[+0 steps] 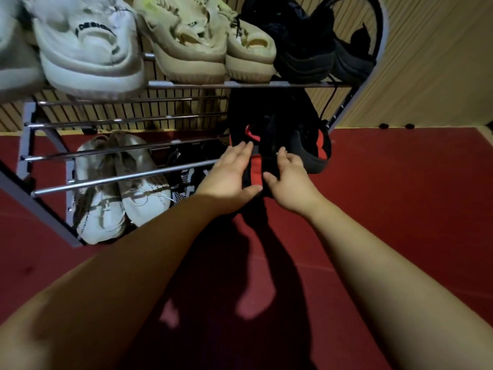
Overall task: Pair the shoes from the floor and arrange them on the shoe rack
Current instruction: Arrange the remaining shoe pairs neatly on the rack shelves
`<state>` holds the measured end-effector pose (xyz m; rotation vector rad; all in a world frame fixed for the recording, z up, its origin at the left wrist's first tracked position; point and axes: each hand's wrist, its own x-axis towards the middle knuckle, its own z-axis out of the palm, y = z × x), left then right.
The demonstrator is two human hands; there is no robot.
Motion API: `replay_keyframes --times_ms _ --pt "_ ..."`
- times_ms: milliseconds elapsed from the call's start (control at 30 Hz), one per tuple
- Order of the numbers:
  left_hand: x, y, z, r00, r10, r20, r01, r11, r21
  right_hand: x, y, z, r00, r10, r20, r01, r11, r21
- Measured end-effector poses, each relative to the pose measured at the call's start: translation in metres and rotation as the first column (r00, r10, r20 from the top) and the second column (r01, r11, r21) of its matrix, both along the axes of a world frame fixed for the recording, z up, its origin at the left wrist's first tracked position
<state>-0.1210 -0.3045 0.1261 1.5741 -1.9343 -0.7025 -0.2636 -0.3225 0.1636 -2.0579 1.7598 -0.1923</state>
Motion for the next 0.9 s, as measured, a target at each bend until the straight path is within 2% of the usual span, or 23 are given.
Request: replay_keyframes --times_ms 33,100,167,200,267,333,367,433,533,667,800,900 --pt "-0.008 -0.001 -0.001 1.0 0.006 0.005 -0.006 1.0 0.008 -0.008 0.004 -0.003 0.999 0.024 0.049 -0.022 0.999 -0.04" --pt "-0.023 -0.001 -0.004 0.998 0.037 0.045 -0.038 0.999 0.025 -0.023 0.007 -0.006 0.995 0.025 0.091 0.001 0.962 -0.273" --pt "-0.035 -0.002 -0.007 0.992 0.095 0.088 -0.099 0.994 0.04 -0.036 0.004 -0.004 0.992 -0.117 0.057 0.129 0.855 -0.503" --pt "-0.04 -0.002 -0.008 0.984 0.139 0.111 -0.144 0.989 0.039 -0.042 -0.001 -0.002 0.977 -0.209 0.05 0.204 0.831 -0.518" --pt "-0.046 -0.005 -0.01 0.966 0.218 0.14 -0.222 0.975 0.014 -0.049 -0.015 0.0 0.952 -0.305 0.041 0.299 0.885 -0.357" --pt "-0.046 -0.009 -0.012 0.964 0.253 0.081 -0.257 0.966 0.031 -0.051 -0.029 -0.003 0.96 -0.278 0.03 0.279 0.942 -0.186" --pt "-0.046 -0.012 -0.013 0.966 0.256 0.029 -0.258 0.965 0.05 -0.05 -0.034 -0.005 0.965 -0.26 0.031 0.262 0.954 -0.149" --pt "-0.045 -0.013 -0.013 0.969 0.245 -0.023 -0.244 0.969 0.04 -0.047 -0.041 -0.01 0.963 -0.269 0.022 0.269 0.95 -0.157" --pt "-0.041 -0.008 -0.014 0.971 0.237 0.001 -0.237 0.97 -0.053 -0.046 -0.048 -0.011 0.953 -0.303 -0.022 0.288 0.925 -0.247" --pt "-0.03 0.001 -0.017 0.968 0.252 0.009 -0.25 0.962 -0.11 -0.053 -0.058 -0.004 0.963 -0.266 -0.034 0.252 0.941 -0.227" --pt "-0.022 0.015 -0.019 0.953 0.299 -0.039 -0.302 0.944 -0.133 -0.048 -0.053 -0.006 0.945 -0.248 0.212 0.299 0.918 -0.261" --pt "-0.009 0.026 -0.02 0.93 0.362 -0.057 -0.366 0.922 -0.128 -0.038 -0.038 -0.014 0.93 -0.195 0.311 0.289 0.912 -0.291"
